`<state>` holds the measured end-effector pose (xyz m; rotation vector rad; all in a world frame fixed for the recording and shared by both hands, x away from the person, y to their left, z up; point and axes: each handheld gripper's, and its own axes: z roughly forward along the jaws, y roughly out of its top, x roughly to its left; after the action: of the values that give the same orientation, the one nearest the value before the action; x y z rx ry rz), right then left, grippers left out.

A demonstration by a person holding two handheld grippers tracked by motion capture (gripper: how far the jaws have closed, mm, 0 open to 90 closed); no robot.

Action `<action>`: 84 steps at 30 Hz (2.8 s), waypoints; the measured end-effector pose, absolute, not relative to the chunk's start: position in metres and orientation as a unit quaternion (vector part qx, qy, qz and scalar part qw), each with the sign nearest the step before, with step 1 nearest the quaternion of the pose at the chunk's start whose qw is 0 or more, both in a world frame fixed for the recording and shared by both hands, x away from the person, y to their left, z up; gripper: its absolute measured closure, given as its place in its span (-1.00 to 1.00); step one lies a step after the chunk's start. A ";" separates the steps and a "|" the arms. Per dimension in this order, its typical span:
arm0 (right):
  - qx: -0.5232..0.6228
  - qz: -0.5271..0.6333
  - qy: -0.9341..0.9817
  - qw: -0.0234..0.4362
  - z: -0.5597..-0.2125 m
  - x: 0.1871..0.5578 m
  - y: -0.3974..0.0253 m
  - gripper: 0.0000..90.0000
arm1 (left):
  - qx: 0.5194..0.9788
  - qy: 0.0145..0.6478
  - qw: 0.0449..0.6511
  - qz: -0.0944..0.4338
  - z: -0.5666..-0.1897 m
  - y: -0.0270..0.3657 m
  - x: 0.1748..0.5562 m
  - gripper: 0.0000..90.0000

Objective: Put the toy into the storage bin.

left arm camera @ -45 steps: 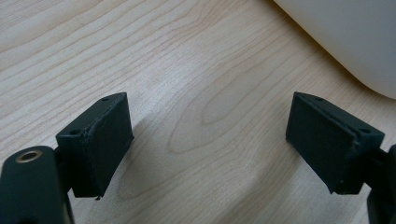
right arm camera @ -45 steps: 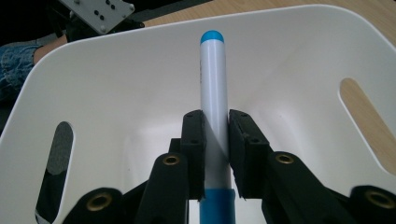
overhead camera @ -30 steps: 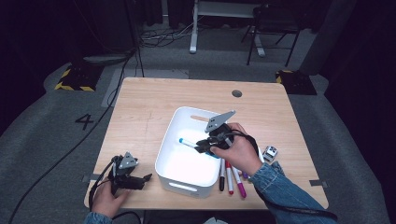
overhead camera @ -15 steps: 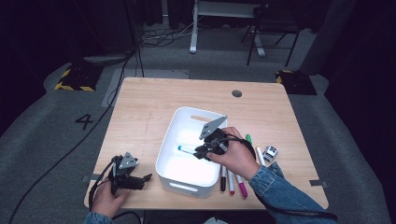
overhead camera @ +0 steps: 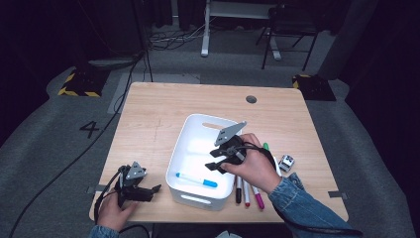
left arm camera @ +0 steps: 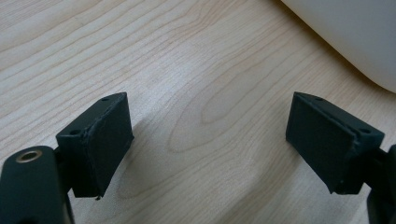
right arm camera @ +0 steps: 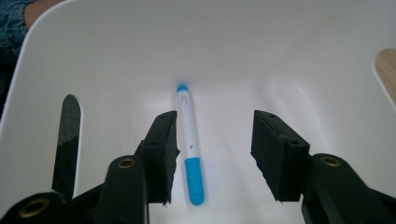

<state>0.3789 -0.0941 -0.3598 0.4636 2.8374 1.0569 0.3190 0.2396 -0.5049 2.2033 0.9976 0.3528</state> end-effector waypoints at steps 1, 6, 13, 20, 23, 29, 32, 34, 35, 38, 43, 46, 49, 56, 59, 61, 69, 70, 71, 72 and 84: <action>0.152 0.349 0.924 0.044 -0.356 0.379 -0.098 0.13 | 0.847 0.384 0.342 0.135 -0.505 0.240 0.319 -0.67; 0.170 0.370 0.911 0.059 -0.342 0.377 -0.120 0.17 | 0.848 0.384 0.341 0.134 -0.505 0.240 0.319 -0.67; 0.216 0.384 0.894 0.074 -0.333 0.375 -0.162 0.27 | 0.847 0.384 0.341 0.135 -0.505 0.240 0.319 -0.67; 0.263 0.401 0.873 0.085 -0.334 0.372 -0.204 0.32 | 0.847 0.384 0.342 0.135 -0.505 0.240 0.319 -0.67; 0.270 0.403 0.868 0.102 -0.337 0.373 -0.218 0.32 | 0.847 0.385 0.342 0.135 -0.505 0.240 0.319 -0.67; 0.292 0.393 0.864 0.115 -0.347 0.373 -0.241 0.28 | 0.847 0.384 0.342 0.135 -0.505 0.240 0.319 -0.67; 0.310 0.374 0.864 0.133 -0.353 0.374 -0.253 0.24 | 0.847 0.384 0.342 0.135 -0.505 0.240 0.319 -0.67; 0.321 0.362 0.863 0.144 -0.358 0.374 -0.261 0.24 | 0.847 0.385 0.342 0.135 -0.505 0.240 0.319 -0.67; 0.328 0.355 0.863 0.145 -0.361 0.374 -0.264 0.24 | 0.847 0.384 0.342 0.135 -0.505 0.240 0.319 -0.67; 0.352 0.336 0.861 0.145 -0.369 0.375 -0.275 0.31 | 0.848 0.384 0.341 0.134 -0.505 0.240 0.319 -0.67; 0.379 0.319 0.857 0.145 -0.387 0.377 -0.289 0.43 | 0.848 0.384 0.341 0.134 -0.505 0.240 0.319 -0.67; 0.388 0.308 0.857 0.142 -0.399 0.377 -0.294 0.50 | 0.847 0.384 0.341 0.134 -0.505 0.240 0.319 -0.67; 0.395 0.300 0.857 0.139 -0.413 0.377 -0.298 0.53 | 0.847 0.384 0.342 0.135 -0.505 0.240 0.319 -0.67; 0.412 0.278 0.859 0.121 -0.445 0.382 -0.302 0.59 | 0.847 0.384 0.343 0.133 -0.505 0.239 0.319 -0.67; 0.420 0.270 0.859 0.116 -0.456 0.383 -0.304 0.60 | 0.848 0.383 0.342 0.134 -0.505 0.240 0.319 -0.67; 0.423 0.267 0.858 0.112 -0.461 0.384 -0.304 0.58 | 0.847 0.384 0.343 0.133 -0.505 0.239 0.319 -0.67; 0.437 0.257 0.855 0.109 -0.470 0.386 -0.303 0.63 | 0.848 0.383 0.342 0.136 -0.505 0.240 0.319 -0.67; 0.440 0.252 0.855 0.110 -0.470 0.386 -0.303 0.63 | 0.847 0.383 0.342 0.134 -0.505 0.240 0.319 -0.67; 0.442 0.247 0.855 0.113 -0.471 0.386 -0.303 0.63 | 0.848 0.383 0.342 0.136 -0.505 0.240 0.319 -0.67; 0.443 0.244 0.855 0.113 -0.471 0.385 -0.303 0.63 | 0.848 0.383 0.342 0.135 -0.505 0.240 0.319 -0.67; 0.461 0.230 0.848 0.125 -0.473 0.384 -0.300 0.71 | 0.848 0.383 0.342 0.135 -0.505 0.240 0.319 -0.67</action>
<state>0.3840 -0.3003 -0.4731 1.3429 2.4699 0.6707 0.3187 0.2398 -0.5048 2.2043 0.9950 0.3522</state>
